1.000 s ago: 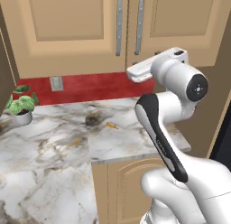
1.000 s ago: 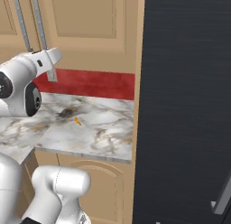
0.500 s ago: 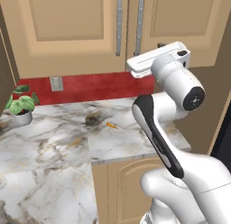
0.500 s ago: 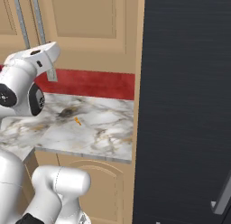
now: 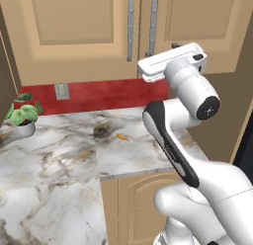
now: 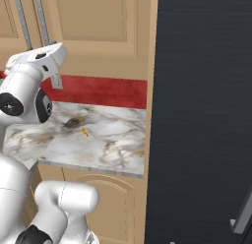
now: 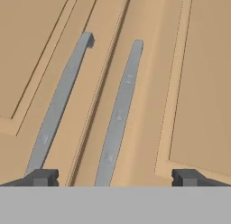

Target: Retrieve the pan from the cabinet, then place the raw meat into the pan to avoid contamination.

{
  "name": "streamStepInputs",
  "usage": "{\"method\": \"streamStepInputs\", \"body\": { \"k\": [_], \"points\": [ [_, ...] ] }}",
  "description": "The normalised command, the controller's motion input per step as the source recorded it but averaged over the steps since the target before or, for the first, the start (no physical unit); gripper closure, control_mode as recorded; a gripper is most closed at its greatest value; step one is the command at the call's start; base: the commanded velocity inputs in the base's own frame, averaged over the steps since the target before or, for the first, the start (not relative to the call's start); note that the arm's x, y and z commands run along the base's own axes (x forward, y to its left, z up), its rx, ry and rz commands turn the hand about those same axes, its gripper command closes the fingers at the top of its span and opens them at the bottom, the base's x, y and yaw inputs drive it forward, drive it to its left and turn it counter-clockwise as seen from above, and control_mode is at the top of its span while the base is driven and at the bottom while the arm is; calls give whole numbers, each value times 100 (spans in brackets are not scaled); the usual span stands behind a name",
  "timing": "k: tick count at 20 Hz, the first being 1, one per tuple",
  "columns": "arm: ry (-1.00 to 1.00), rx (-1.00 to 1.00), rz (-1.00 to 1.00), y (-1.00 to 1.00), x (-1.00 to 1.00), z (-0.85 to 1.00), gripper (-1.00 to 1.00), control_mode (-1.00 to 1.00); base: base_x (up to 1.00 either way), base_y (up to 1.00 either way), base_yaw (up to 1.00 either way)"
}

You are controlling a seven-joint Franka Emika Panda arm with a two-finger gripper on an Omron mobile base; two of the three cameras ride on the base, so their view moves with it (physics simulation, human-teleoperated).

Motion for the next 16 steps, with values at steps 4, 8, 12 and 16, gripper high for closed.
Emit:
{"method": "streamStepInputs", "body": {
  "k": [4, 8, 12, 16],
  "points": [
    [0, 0, 0, 0, 14, 0, -100, -100, 0, 0, 0],
    [0, 0, 0, 0, 19, 0, -100, -100, 0, 0, 0],
    [1, 0, 0, 0, 23, 0, -100, -100, 0, 0, 0],
    [2, 0, 0, 5, 26, 0, -100, -100, 0, 0, 0]
  ]
}}
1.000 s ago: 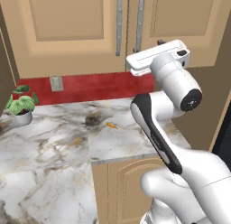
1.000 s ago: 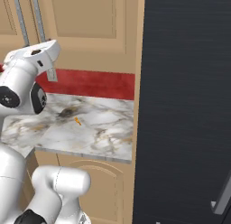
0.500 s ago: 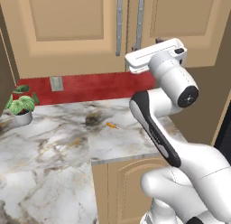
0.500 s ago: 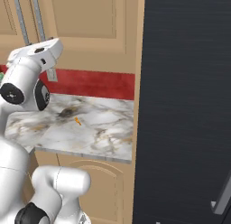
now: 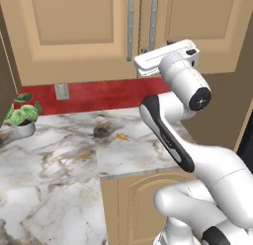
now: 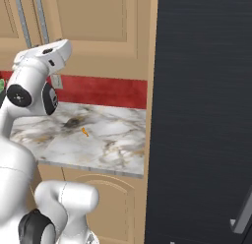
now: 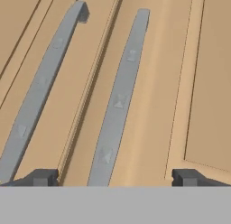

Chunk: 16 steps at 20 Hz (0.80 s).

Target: Retrieve the pan from the cabinet, then place the raw meat into the pan to avoid contamination.

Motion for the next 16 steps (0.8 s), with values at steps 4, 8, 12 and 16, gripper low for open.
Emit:
{"method": "streamStepInputs", "body": {
  "k": [4, 8, 12, 16],
  "points": [
    [1, 0, 0, 9, 28, 0, -100, -100, 0, 0, 0],
    [2, 0, 0, 9, 28, 0, -100, -100, 0, 0, 0],
    [1, 0, 0, 7, 28, 0, -100, -100, 0, 0, 0],
    [1, 0, 0, 8, 28, 0, -100, -100, 0, 0, 0]
  ]
}}
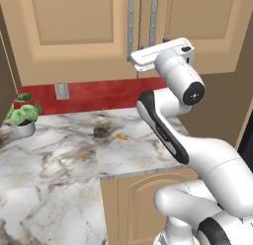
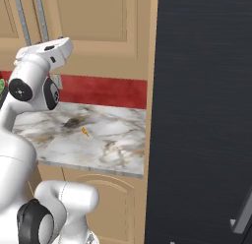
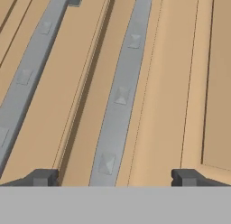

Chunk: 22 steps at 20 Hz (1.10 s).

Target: Retrieve the pan from the cabinet, then place the raw meat into the pan to avoid contamination.

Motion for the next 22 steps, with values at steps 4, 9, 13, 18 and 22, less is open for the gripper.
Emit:
{"method": "streamStepInputs", "body": {
  "k": [4, 9, 13, 18, 22],
  "points": [
    [1, 0, 0, 6, 28, -1, -100, -100, 0, 0, 0],
    [1, 0, 0, 8, 28, -6, -100, -100, 0, 0, 0],
    [2, 0, 0, 19, 16, -12, -100, -100, 0, 0, 0],
    [0, 0, 0, 20, 17, -15, -100, -100, 0, 0, 0],
    [0, 0, 0, 22, 6, -20, -100, -100, 0, 0, 0]
  ]
}}
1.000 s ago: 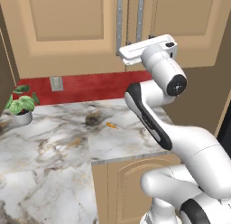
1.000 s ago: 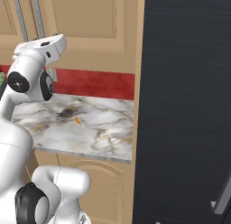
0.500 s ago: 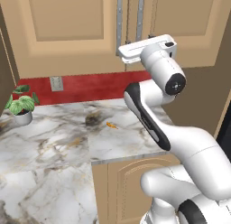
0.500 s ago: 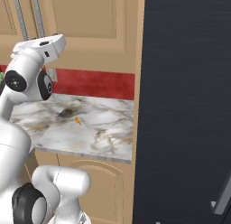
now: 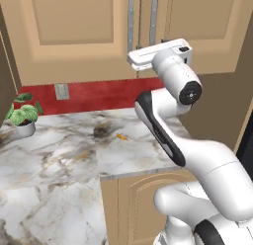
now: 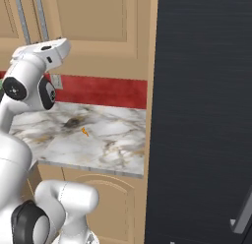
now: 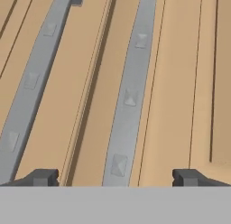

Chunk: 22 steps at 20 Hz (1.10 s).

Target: Retrieve the pan from the cabinet, then place the raw meat into the pan to avoid contamination.

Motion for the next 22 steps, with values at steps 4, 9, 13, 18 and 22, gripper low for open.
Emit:
{"method": "streamStepInputs", "body": {
  "k": [4, 9, 13, 18, 22],
  "points": [
    [0, -1, 1, 22, 0, -23, -100, -100, 0, 0, 0],
    [0, 0, 0, 7, 12, -9, -100, -100, 0, 0, 0],
    [1, 0, 0, -4, 28, 0, -100, -100, 0, 0, 0],
    [2, 0, 0, -21, 18, 0, -100, -100, 0, 0, 0],
    [1, 0, 0, -24, 18, 0, -100, -100, 0, 0, 0]
  ]
}}
